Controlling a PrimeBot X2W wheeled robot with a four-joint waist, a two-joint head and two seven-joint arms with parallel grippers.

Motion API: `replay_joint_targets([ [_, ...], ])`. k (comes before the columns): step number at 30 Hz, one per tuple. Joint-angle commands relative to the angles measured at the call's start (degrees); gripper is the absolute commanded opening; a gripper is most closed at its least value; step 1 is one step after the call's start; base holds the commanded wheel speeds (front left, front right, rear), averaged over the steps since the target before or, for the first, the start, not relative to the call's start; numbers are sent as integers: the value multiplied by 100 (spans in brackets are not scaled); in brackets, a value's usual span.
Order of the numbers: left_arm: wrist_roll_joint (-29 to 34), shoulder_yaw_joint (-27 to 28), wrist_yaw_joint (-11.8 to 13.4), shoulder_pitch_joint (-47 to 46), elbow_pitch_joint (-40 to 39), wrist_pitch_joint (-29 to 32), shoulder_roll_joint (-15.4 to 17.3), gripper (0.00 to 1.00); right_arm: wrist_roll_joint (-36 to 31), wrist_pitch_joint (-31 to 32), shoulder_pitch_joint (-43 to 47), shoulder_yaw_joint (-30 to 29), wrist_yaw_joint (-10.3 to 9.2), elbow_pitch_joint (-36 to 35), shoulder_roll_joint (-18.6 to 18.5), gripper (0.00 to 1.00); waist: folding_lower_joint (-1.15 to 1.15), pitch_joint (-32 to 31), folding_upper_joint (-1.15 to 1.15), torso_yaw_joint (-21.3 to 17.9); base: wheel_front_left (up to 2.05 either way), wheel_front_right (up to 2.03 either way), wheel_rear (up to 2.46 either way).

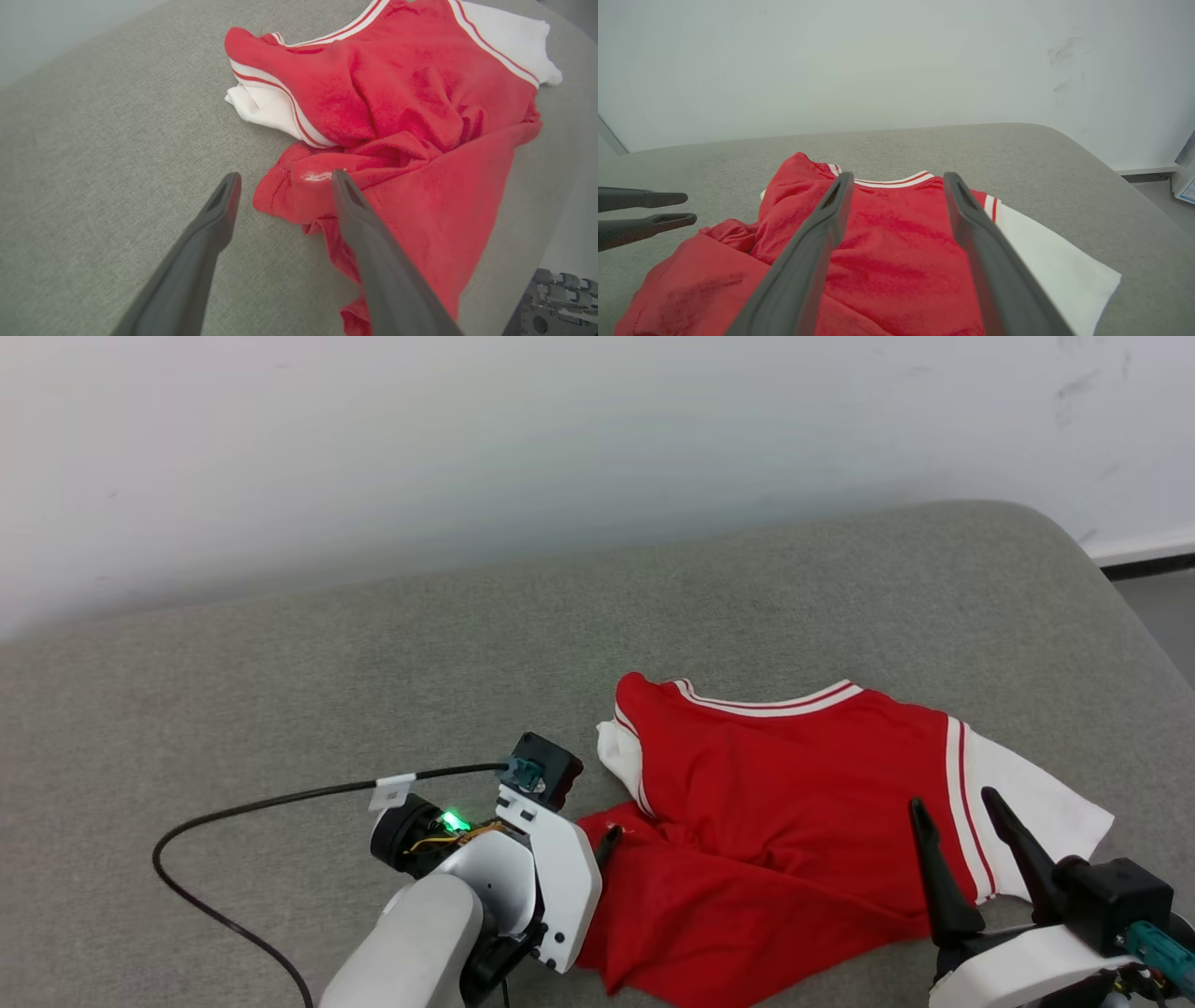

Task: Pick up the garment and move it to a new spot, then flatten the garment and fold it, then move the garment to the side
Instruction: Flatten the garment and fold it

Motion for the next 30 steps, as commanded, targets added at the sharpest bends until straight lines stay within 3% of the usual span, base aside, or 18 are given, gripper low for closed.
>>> replay_joint_targets([
  [1,-86,-95,-3,-134,63,179,73,100,30,-18,-60,7,-2,-10,41,100,0,193,0,-183,0,0,0],
  [9,-957,-1167,-13,-819,339,1306,566,100,182,-146,-234,46,-2,175,107,100,0,576,0,-537,0,0,0],
  [18,-1620,-1925,-16,-1028,987,2252,704,99,292,-269,-364,45,-2,400,161,100,0,703,0,-695,0,0,0],
  [19,-1676,-1984,-16,-1032,1021,2289,695,62,289,-278,-368,45,-2,409,160,100,0,702,0,-701,0,0,0],
  [20,-1706,-2028,-17,-1064,1025,2241,686,41,292,-285,-370,49,-2,416,162,100,0,699,0,-707,0,0,0],
  [21,-1728,-2048,-17,-1104,1034,2155,671,0,294,-278,-370,54,-2,424,165,100,0,697,0,-707,0,0,0],
  [30,-1566,-1900,100,-1279,1077,1059,762,0,238,-148,-213,-34,-2,397,171,100,0,399,0,-505,0,0,0],
])
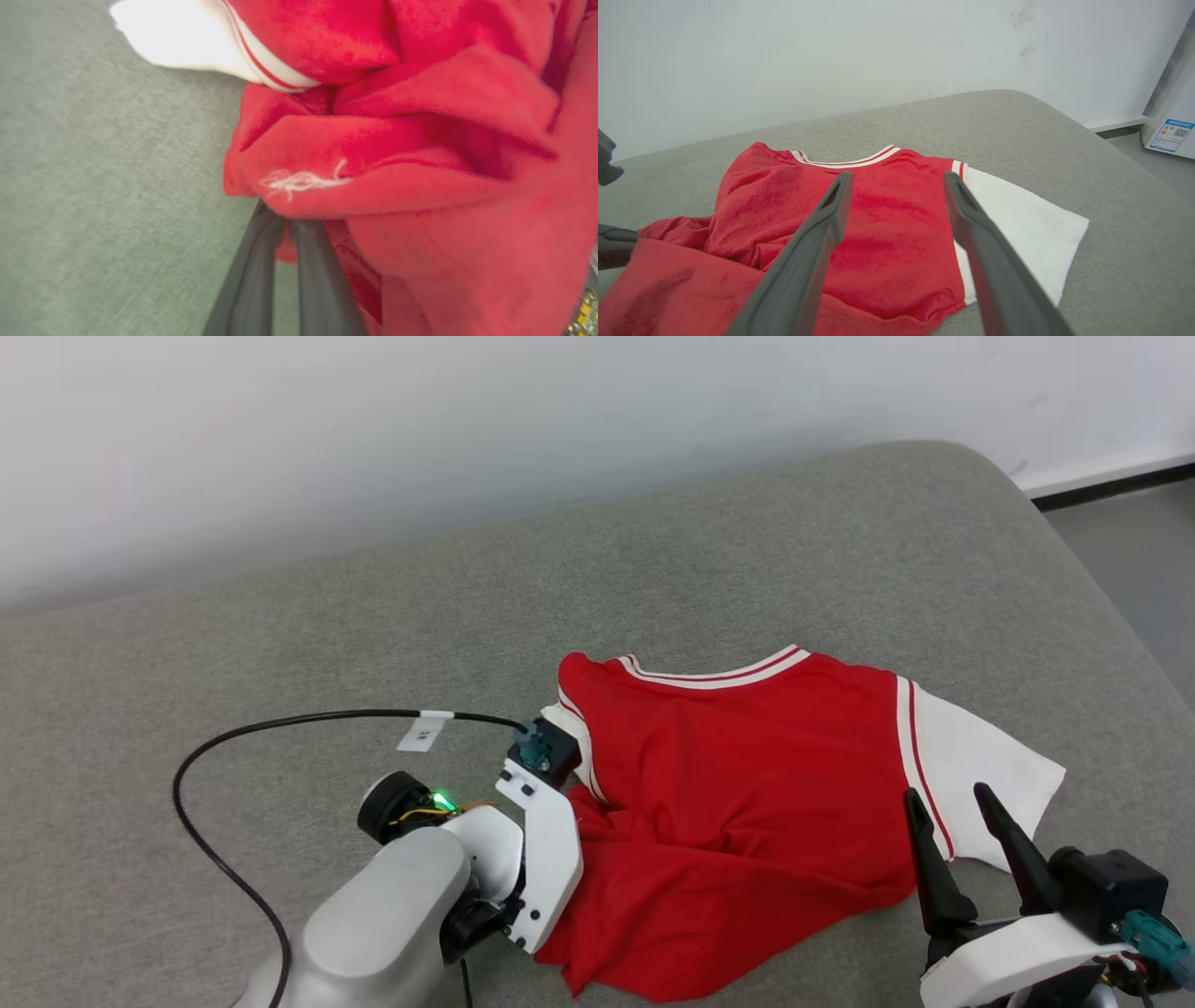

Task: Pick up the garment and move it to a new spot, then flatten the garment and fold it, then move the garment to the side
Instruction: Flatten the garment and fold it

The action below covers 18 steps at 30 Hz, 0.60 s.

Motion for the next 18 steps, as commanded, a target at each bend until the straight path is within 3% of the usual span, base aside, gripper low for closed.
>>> replay_joint_targets([
  [1,40,72,69,84,-61,-166,89,0,-48,33,76,-18,-2,-49,19,100,0,-139,0,130,0,0,0],
  [9,77,443,671,638,-1003,-840,660,0,-146,235,370,-137,-2,-270,18,100,0,-662,0,778,0,0,0],
  [18,-292,1023,1807,2301,-2663,-788,1639,0,-175,326,545,-179,-2,-498,19,100,0,-891,0,1493,0,0,0],
])
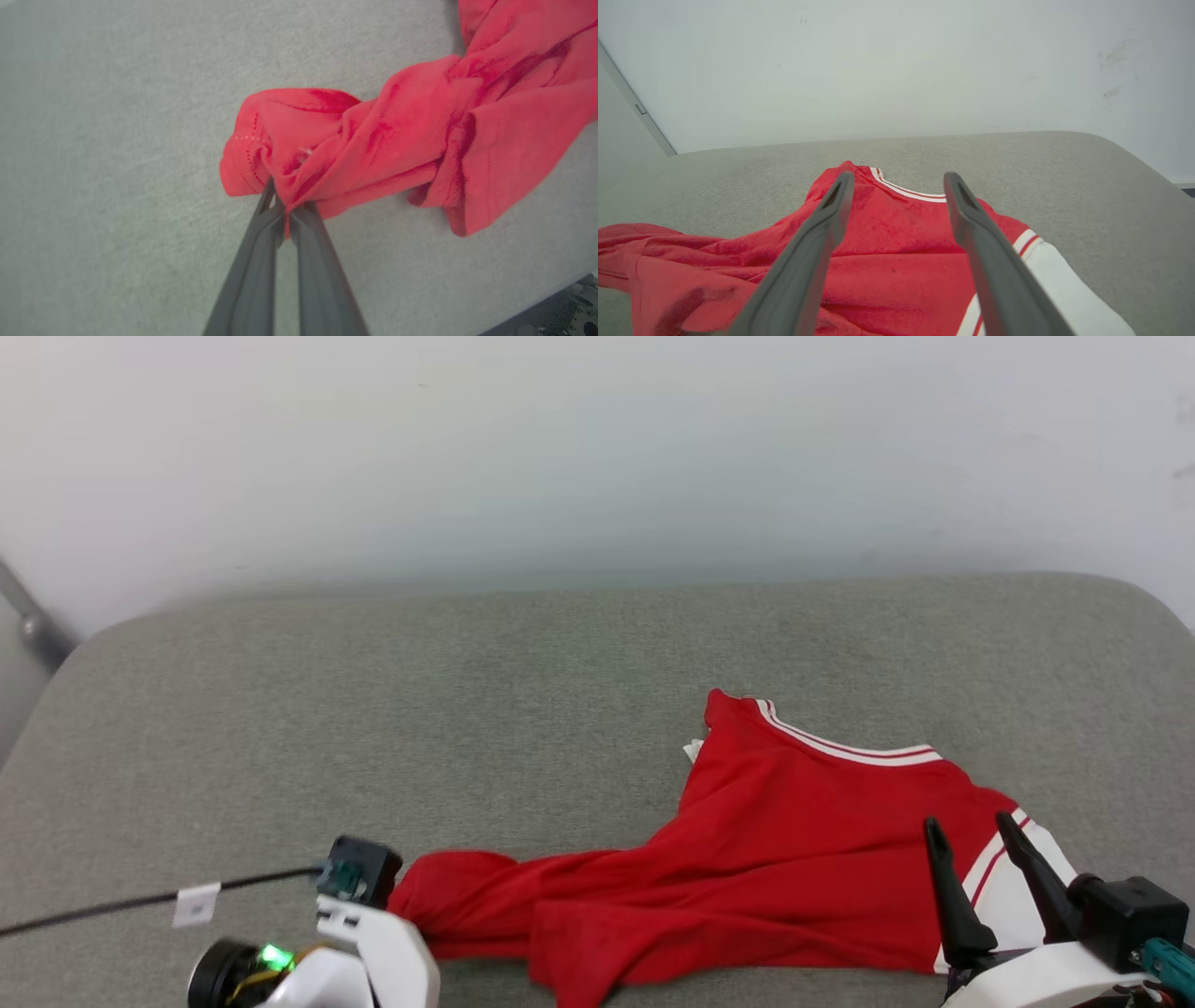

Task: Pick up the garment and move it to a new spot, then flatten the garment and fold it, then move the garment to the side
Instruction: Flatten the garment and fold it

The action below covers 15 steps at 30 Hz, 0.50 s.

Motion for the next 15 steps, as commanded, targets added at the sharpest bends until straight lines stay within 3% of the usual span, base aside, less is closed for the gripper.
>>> replay_joint_targets([
  [1,-142,104,205,409,-180,14,97,0,-18,25,88,7,-2,-50,11,100,0,-137,0,254,0,0,0],
  [4,-407,235,514,1092,-407,24,212,0,-39,65,99,-17,-2,-106,11,100,0,-172,0,393,0,0,0],
  [9,-838,352,688,1843,-369,-108,82,0,-77,112,95,-6,-2,-171,-2,100,0,-235,0,508,0,0,0],
  [10,-889,371,688,1932,-335,-171,36,38,-87,127,99,3,-2,-192,-2,100,0,-250,0,515,0,0,0],
  [11,-936,383,668,1998,-307,-240,-17,100,-100,127,104,3,-2,-213,-4,100,0,-267,0,523,0,0,0],
  [15,-872,445,630,1947,-287,-620,-157,100,-136,171,145,-16,-2,-290,-11,100,0,-328,0,548,0,0,0],
])
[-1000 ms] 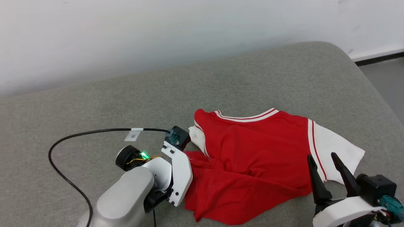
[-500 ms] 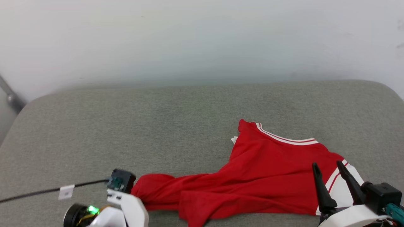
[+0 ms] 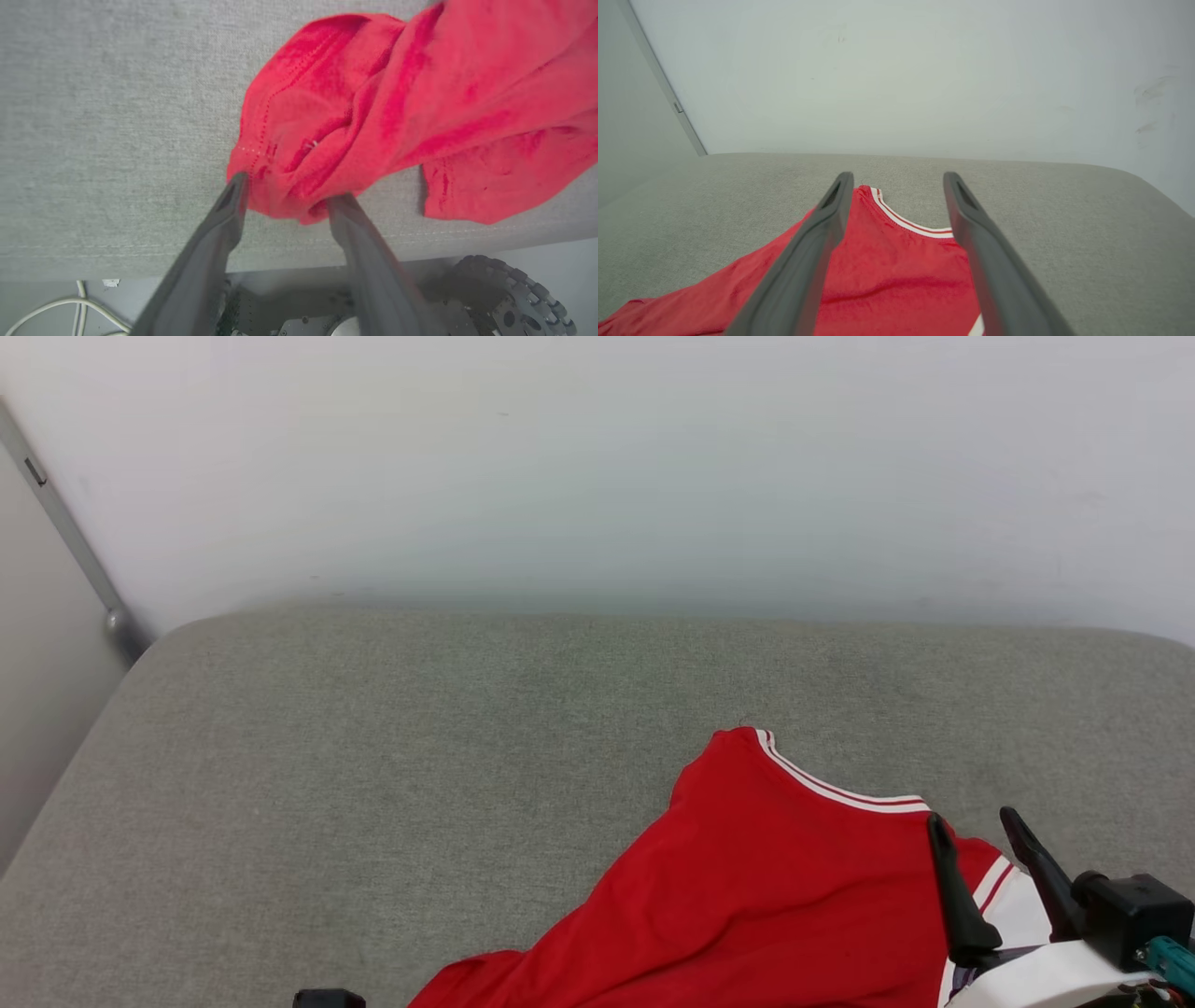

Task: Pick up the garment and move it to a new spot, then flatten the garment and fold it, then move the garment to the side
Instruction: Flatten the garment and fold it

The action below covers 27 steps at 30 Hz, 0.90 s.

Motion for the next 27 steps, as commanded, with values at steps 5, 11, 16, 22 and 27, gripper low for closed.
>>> replay_joint_targets([
  [5,360,132,-42,-433,-136,-711,-156,100,-93,44,57,-5,-2,-103,-22,100,0,-36,0,-18,0,0,0],
  [11,673,211,-155,-1131,-147,-1356,-443,100,-122,103,-73,11,-2,-137,-101,100,0,68,0,-224,0,0,0],
  [16,815,186,-314,-1743,50,-1544,-658,100,-121,162,-143,-7,-2,-158,-151,100,0,188,0,-447,0,0,0],
  [22,828,-93,-826,-2651,624,-1159,-804,100,-113,192,-129,-37,-2,-210,-195,100,0,408,0,-798,0,0,0],
  [27,728,-440,-1302,-3222,1173,-336,-794,100,-54,165,-202,-45,-2,-229,-187,100,0,721,0,-1056,0,0,0],
])
